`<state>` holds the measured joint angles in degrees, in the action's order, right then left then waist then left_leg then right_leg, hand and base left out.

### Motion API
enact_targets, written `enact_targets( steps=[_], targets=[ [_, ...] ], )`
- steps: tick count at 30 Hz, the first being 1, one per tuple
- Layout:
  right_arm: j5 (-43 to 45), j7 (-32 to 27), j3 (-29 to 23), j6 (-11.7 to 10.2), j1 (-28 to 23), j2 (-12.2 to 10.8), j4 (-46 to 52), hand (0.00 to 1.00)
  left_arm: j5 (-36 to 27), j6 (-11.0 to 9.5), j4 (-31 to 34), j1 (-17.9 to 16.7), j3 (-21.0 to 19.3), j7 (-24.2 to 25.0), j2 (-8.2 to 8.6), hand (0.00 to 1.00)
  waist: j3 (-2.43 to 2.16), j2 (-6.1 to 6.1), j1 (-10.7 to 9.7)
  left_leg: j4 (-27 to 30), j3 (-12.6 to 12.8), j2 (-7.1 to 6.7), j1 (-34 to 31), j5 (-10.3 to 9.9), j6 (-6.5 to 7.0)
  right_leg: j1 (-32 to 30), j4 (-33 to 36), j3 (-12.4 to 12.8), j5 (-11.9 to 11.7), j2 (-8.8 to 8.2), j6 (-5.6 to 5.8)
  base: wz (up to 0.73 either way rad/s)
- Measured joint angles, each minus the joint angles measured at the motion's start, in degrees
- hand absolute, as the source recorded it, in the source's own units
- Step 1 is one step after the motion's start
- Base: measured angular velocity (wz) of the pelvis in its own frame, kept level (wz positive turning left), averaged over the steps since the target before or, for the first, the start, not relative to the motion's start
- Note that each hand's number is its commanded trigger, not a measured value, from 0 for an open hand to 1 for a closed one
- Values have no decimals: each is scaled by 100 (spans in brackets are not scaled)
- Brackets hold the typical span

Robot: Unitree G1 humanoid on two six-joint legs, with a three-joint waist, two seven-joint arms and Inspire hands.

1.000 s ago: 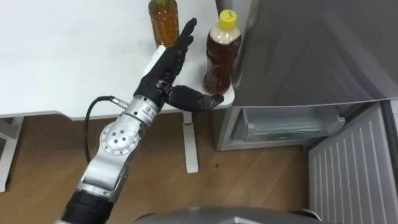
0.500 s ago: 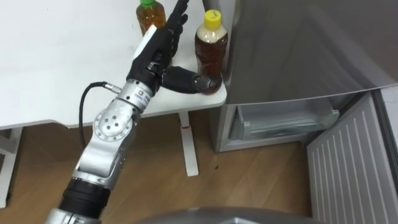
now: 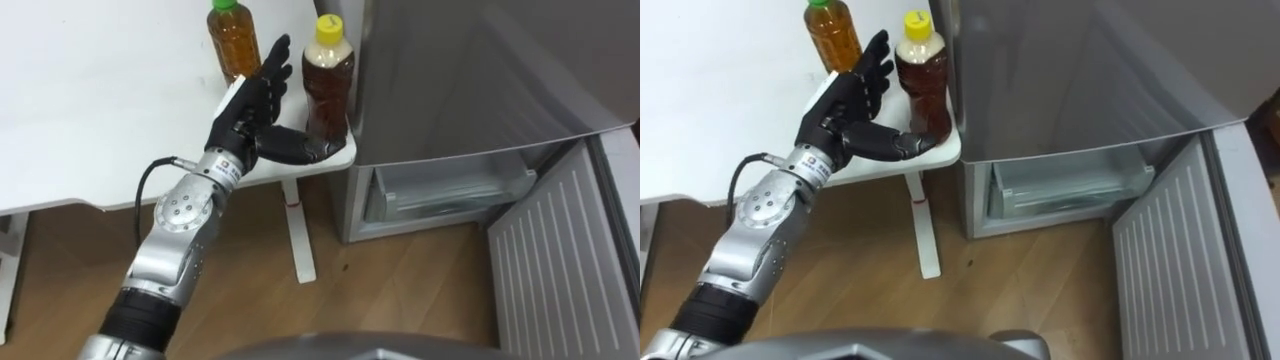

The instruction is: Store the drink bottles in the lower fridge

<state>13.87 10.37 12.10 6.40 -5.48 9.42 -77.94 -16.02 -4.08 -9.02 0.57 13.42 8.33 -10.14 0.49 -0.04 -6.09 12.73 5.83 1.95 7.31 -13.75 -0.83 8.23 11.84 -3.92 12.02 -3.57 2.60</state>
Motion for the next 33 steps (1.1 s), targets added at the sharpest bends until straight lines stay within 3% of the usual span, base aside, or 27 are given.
enact_targets(
  steps=[9, 26, 27, 28, 29, 33],
  targets=[
    [14, 195, -225, 78, -15, -13, 44, 0, -258, 46, -27, 9, -129, 106, -12, 0, 37, 16, -171, -27, 154, 34, 35, 0, 0, -81, 71, 158, -8, 30, -1, -8],
    [290, 296, -453, 120, -8, -25, 85, 0, -468, 207, -234, 461, -213, 192, -16, 0, 53, 28, -203, -48, 204, 37, 27, 0, -1, -138, 76, 222, -8, 41, -1, -1],
    [293, 294, -453, 119, -14, -25, 86, 0, -475, 209, -243, 461, -212, 192, -15, 43, 53, 27, -219, -48, 207, 37, 36, 0, -1, -140, 76, 223, -8, 41, -1, 0],
    [294, 292, -454, 121, -18, -25, 94, 0, -476, 216, -245, 461, -213, 192, -15, 64, 53, 28, -221, -47, 209, 37, 40, 0, -1, -147, 76, 225, -8, 41, -1, 0],
    [294, 290, -454, 123, -23, -25, 108, 0, -476, 217, -245, 461, -213, 192, -15, 100, 52, 29, -221, -47, 210, 37, 40, 0, -1, -153, 76, 225, -8, 41, -1, 0],
    [338, 278, -459, 123, -14, -25, 212, 0, -475, 253, -244, 468, -233, 191, -15, 100, 46, 34, -269, -44, 218, 37, 36, 0, -2, -175, 80, 230, -8, 40, -1, 0]
  ],
)
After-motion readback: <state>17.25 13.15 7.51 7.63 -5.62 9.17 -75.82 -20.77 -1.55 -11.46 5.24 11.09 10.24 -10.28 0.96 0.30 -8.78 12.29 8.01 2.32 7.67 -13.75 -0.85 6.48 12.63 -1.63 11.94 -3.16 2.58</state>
